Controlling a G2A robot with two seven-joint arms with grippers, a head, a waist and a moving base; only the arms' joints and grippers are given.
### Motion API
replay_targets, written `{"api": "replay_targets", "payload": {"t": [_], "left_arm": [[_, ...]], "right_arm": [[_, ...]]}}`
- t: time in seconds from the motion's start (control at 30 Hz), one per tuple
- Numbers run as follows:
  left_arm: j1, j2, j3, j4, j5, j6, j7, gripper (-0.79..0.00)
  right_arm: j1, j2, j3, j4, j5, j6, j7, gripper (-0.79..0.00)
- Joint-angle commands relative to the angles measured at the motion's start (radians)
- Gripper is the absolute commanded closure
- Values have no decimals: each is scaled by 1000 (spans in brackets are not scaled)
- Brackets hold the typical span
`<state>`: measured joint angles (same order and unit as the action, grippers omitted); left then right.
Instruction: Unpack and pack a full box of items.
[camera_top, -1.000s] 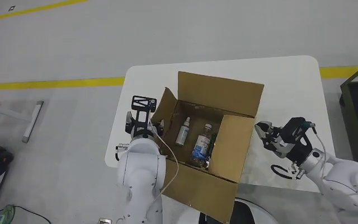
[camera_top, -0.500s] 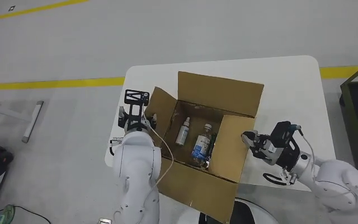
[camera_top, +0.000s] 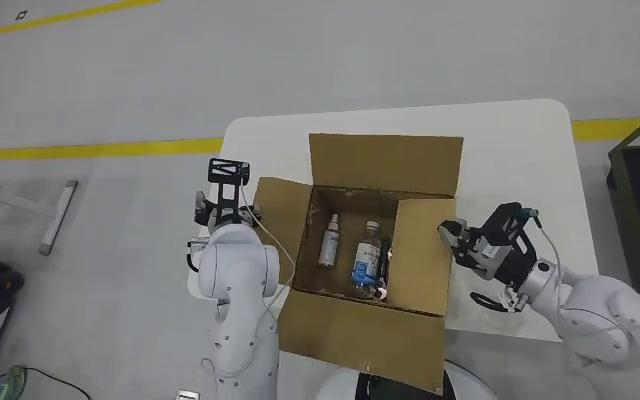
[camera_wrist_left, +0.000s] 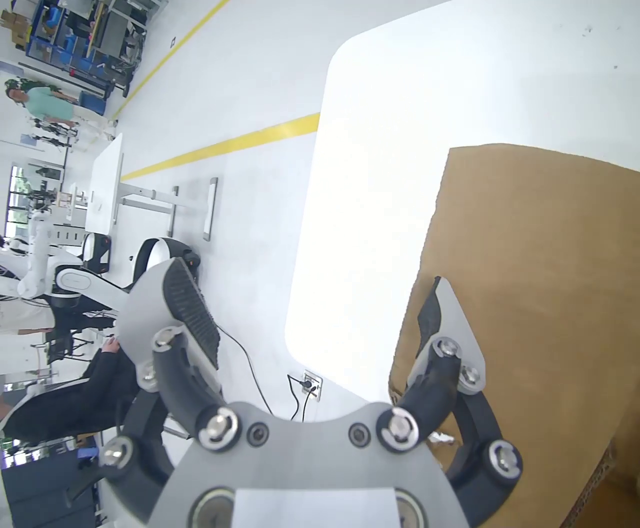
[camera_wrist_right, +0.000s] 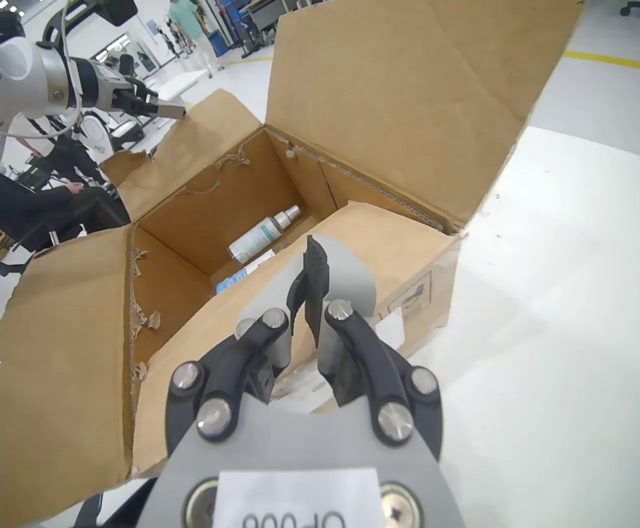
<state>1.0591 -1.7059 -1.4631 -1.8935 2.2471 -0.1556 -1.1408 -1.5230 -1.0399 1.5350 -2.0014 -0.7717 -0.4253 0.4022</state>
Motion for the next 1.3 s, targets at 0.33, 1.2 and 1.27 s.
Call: {"api": "replay_targets", "payload": {"t": [0.33,1.2,1.27], "left_arm": [[11,4,-6,-49,30,24,8,-785],[140,-6,290,-391,-487,-247,-72,-785],[143,-5,314,-371,-522,-254,-85,-785]], "right_arm": [[26,0,64,-12,57,18,-47,-37],[-156,5,277,-110,-23,36,-127,-785],[-156,5,277,-110,-23,36,-127,-785]]}}
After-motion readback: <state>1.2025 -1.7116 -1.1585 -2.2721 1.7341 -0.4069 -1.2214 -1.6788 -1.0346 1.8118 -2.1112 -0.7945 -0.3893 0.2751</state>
